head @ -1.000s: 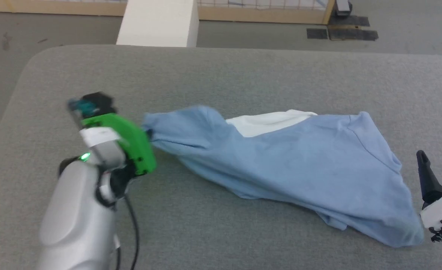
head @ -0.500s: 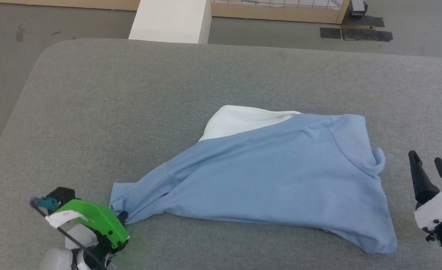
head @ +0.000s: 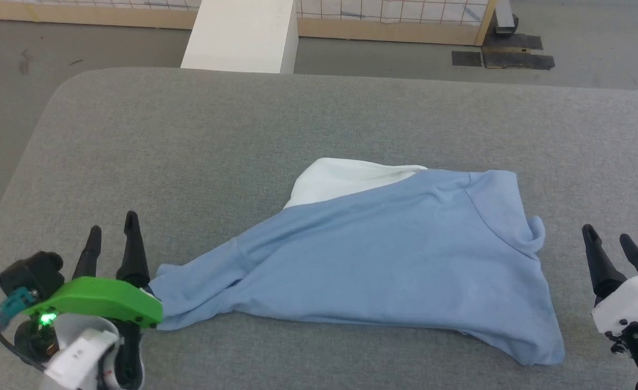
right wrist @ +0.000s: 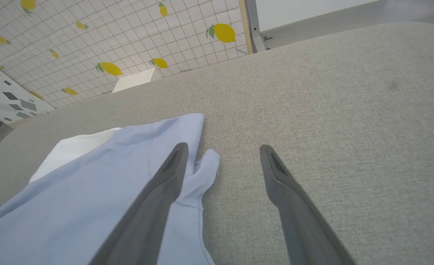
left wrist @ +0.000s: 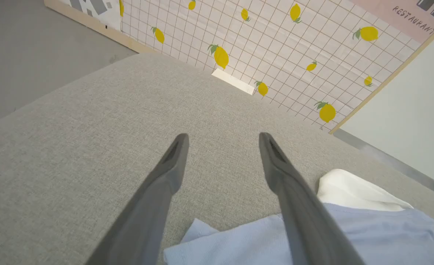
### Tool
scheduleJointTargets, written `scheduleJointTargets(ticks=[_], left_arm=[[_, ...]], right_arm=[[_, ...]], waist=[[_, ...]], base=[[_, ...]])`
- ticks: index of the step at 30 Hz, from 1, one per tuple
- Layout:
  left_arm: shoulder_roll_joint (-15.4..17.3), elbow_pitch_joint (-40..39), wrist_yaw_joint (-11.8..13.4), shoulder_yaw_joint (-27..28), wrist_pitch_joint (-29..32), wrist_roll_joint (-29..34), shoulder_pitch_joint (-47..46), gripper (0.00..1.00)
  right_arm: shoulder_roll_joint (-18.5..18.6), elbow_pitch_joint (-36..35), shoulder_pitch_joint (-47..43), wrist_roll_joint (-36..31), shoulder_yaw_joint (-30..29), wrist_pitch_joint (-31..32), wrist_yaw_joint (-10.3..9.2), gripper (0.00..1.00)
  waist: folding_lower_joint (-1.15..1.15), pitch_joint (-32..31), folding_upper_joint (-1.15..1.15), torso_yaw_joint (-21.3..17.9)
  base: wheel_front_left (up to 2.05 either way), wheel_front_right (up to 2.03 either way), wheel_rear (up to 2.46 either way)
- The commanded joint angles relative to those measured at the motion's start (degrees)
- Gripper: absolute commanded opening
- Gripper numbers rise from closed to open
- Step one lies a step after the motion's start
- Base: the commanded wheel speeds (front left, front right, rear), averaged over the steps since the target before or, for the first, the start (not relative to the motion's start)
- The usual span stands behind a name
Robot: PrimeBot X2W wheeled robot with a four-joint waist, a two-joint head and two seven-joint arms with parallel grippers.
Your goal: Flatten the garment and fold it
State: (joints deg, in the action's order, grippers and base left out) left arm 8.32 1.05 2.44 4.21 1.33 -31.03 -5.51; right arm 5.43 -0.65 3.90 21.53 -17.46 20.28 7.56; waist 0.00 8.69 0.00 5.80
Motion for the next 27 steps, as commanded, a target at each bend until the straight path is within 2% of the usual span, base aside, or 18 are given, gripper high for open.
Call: scheduleJointTargets(ticks=[1,6,9,18,27], left_arm=[[-0.1,0.2,-0.4,-0.7,-2.8,2.0,0.8,1.00],[-0.7,1.4,-0.6,-3.5,-11.0,7.2,1.1,1.00],[-0.8,2.1,-0.3,-4.4,-12.9,8.9,0.7,1.00],[-1.0,3.6,0.0,-6.0,-14.3,10.9,-2.3,1.00],[-1.6,4.2,0.1,-7.2,-14.5,11.0,-4.1,1.00]], right_arm=[[0.2,0.4,0.7,-0.6,-0.1,0.9,-0.08,1.00],[3.3,1.2,2.1,-3.7,1.5,7.1,-0.08,1.00],[6.0,1.9,5.2,-5.1,3.5,12.1,-0.08,1.00],[14.0,5.3,16.1,-6.6,15.6,27.3,-0.08,1.00],[17.5,10.7,18.5,-6.7,24.8,33.8,-0.08,1.00]], waist=[[0.00,0.2,0.00,0.0],[0.00,1.7,0.00,0.2],[0.00,3.1,0.00,0.2],[0.00,7.5,0.00,1.5],[0.00,10.2,0.00,3.3]], base=[[0.00,0.00,0.00],[0.00,0.00,0.00],[0.00,0.00,0.00],[0.00,0.00,0.00],[0.00,0.00,0.00]])
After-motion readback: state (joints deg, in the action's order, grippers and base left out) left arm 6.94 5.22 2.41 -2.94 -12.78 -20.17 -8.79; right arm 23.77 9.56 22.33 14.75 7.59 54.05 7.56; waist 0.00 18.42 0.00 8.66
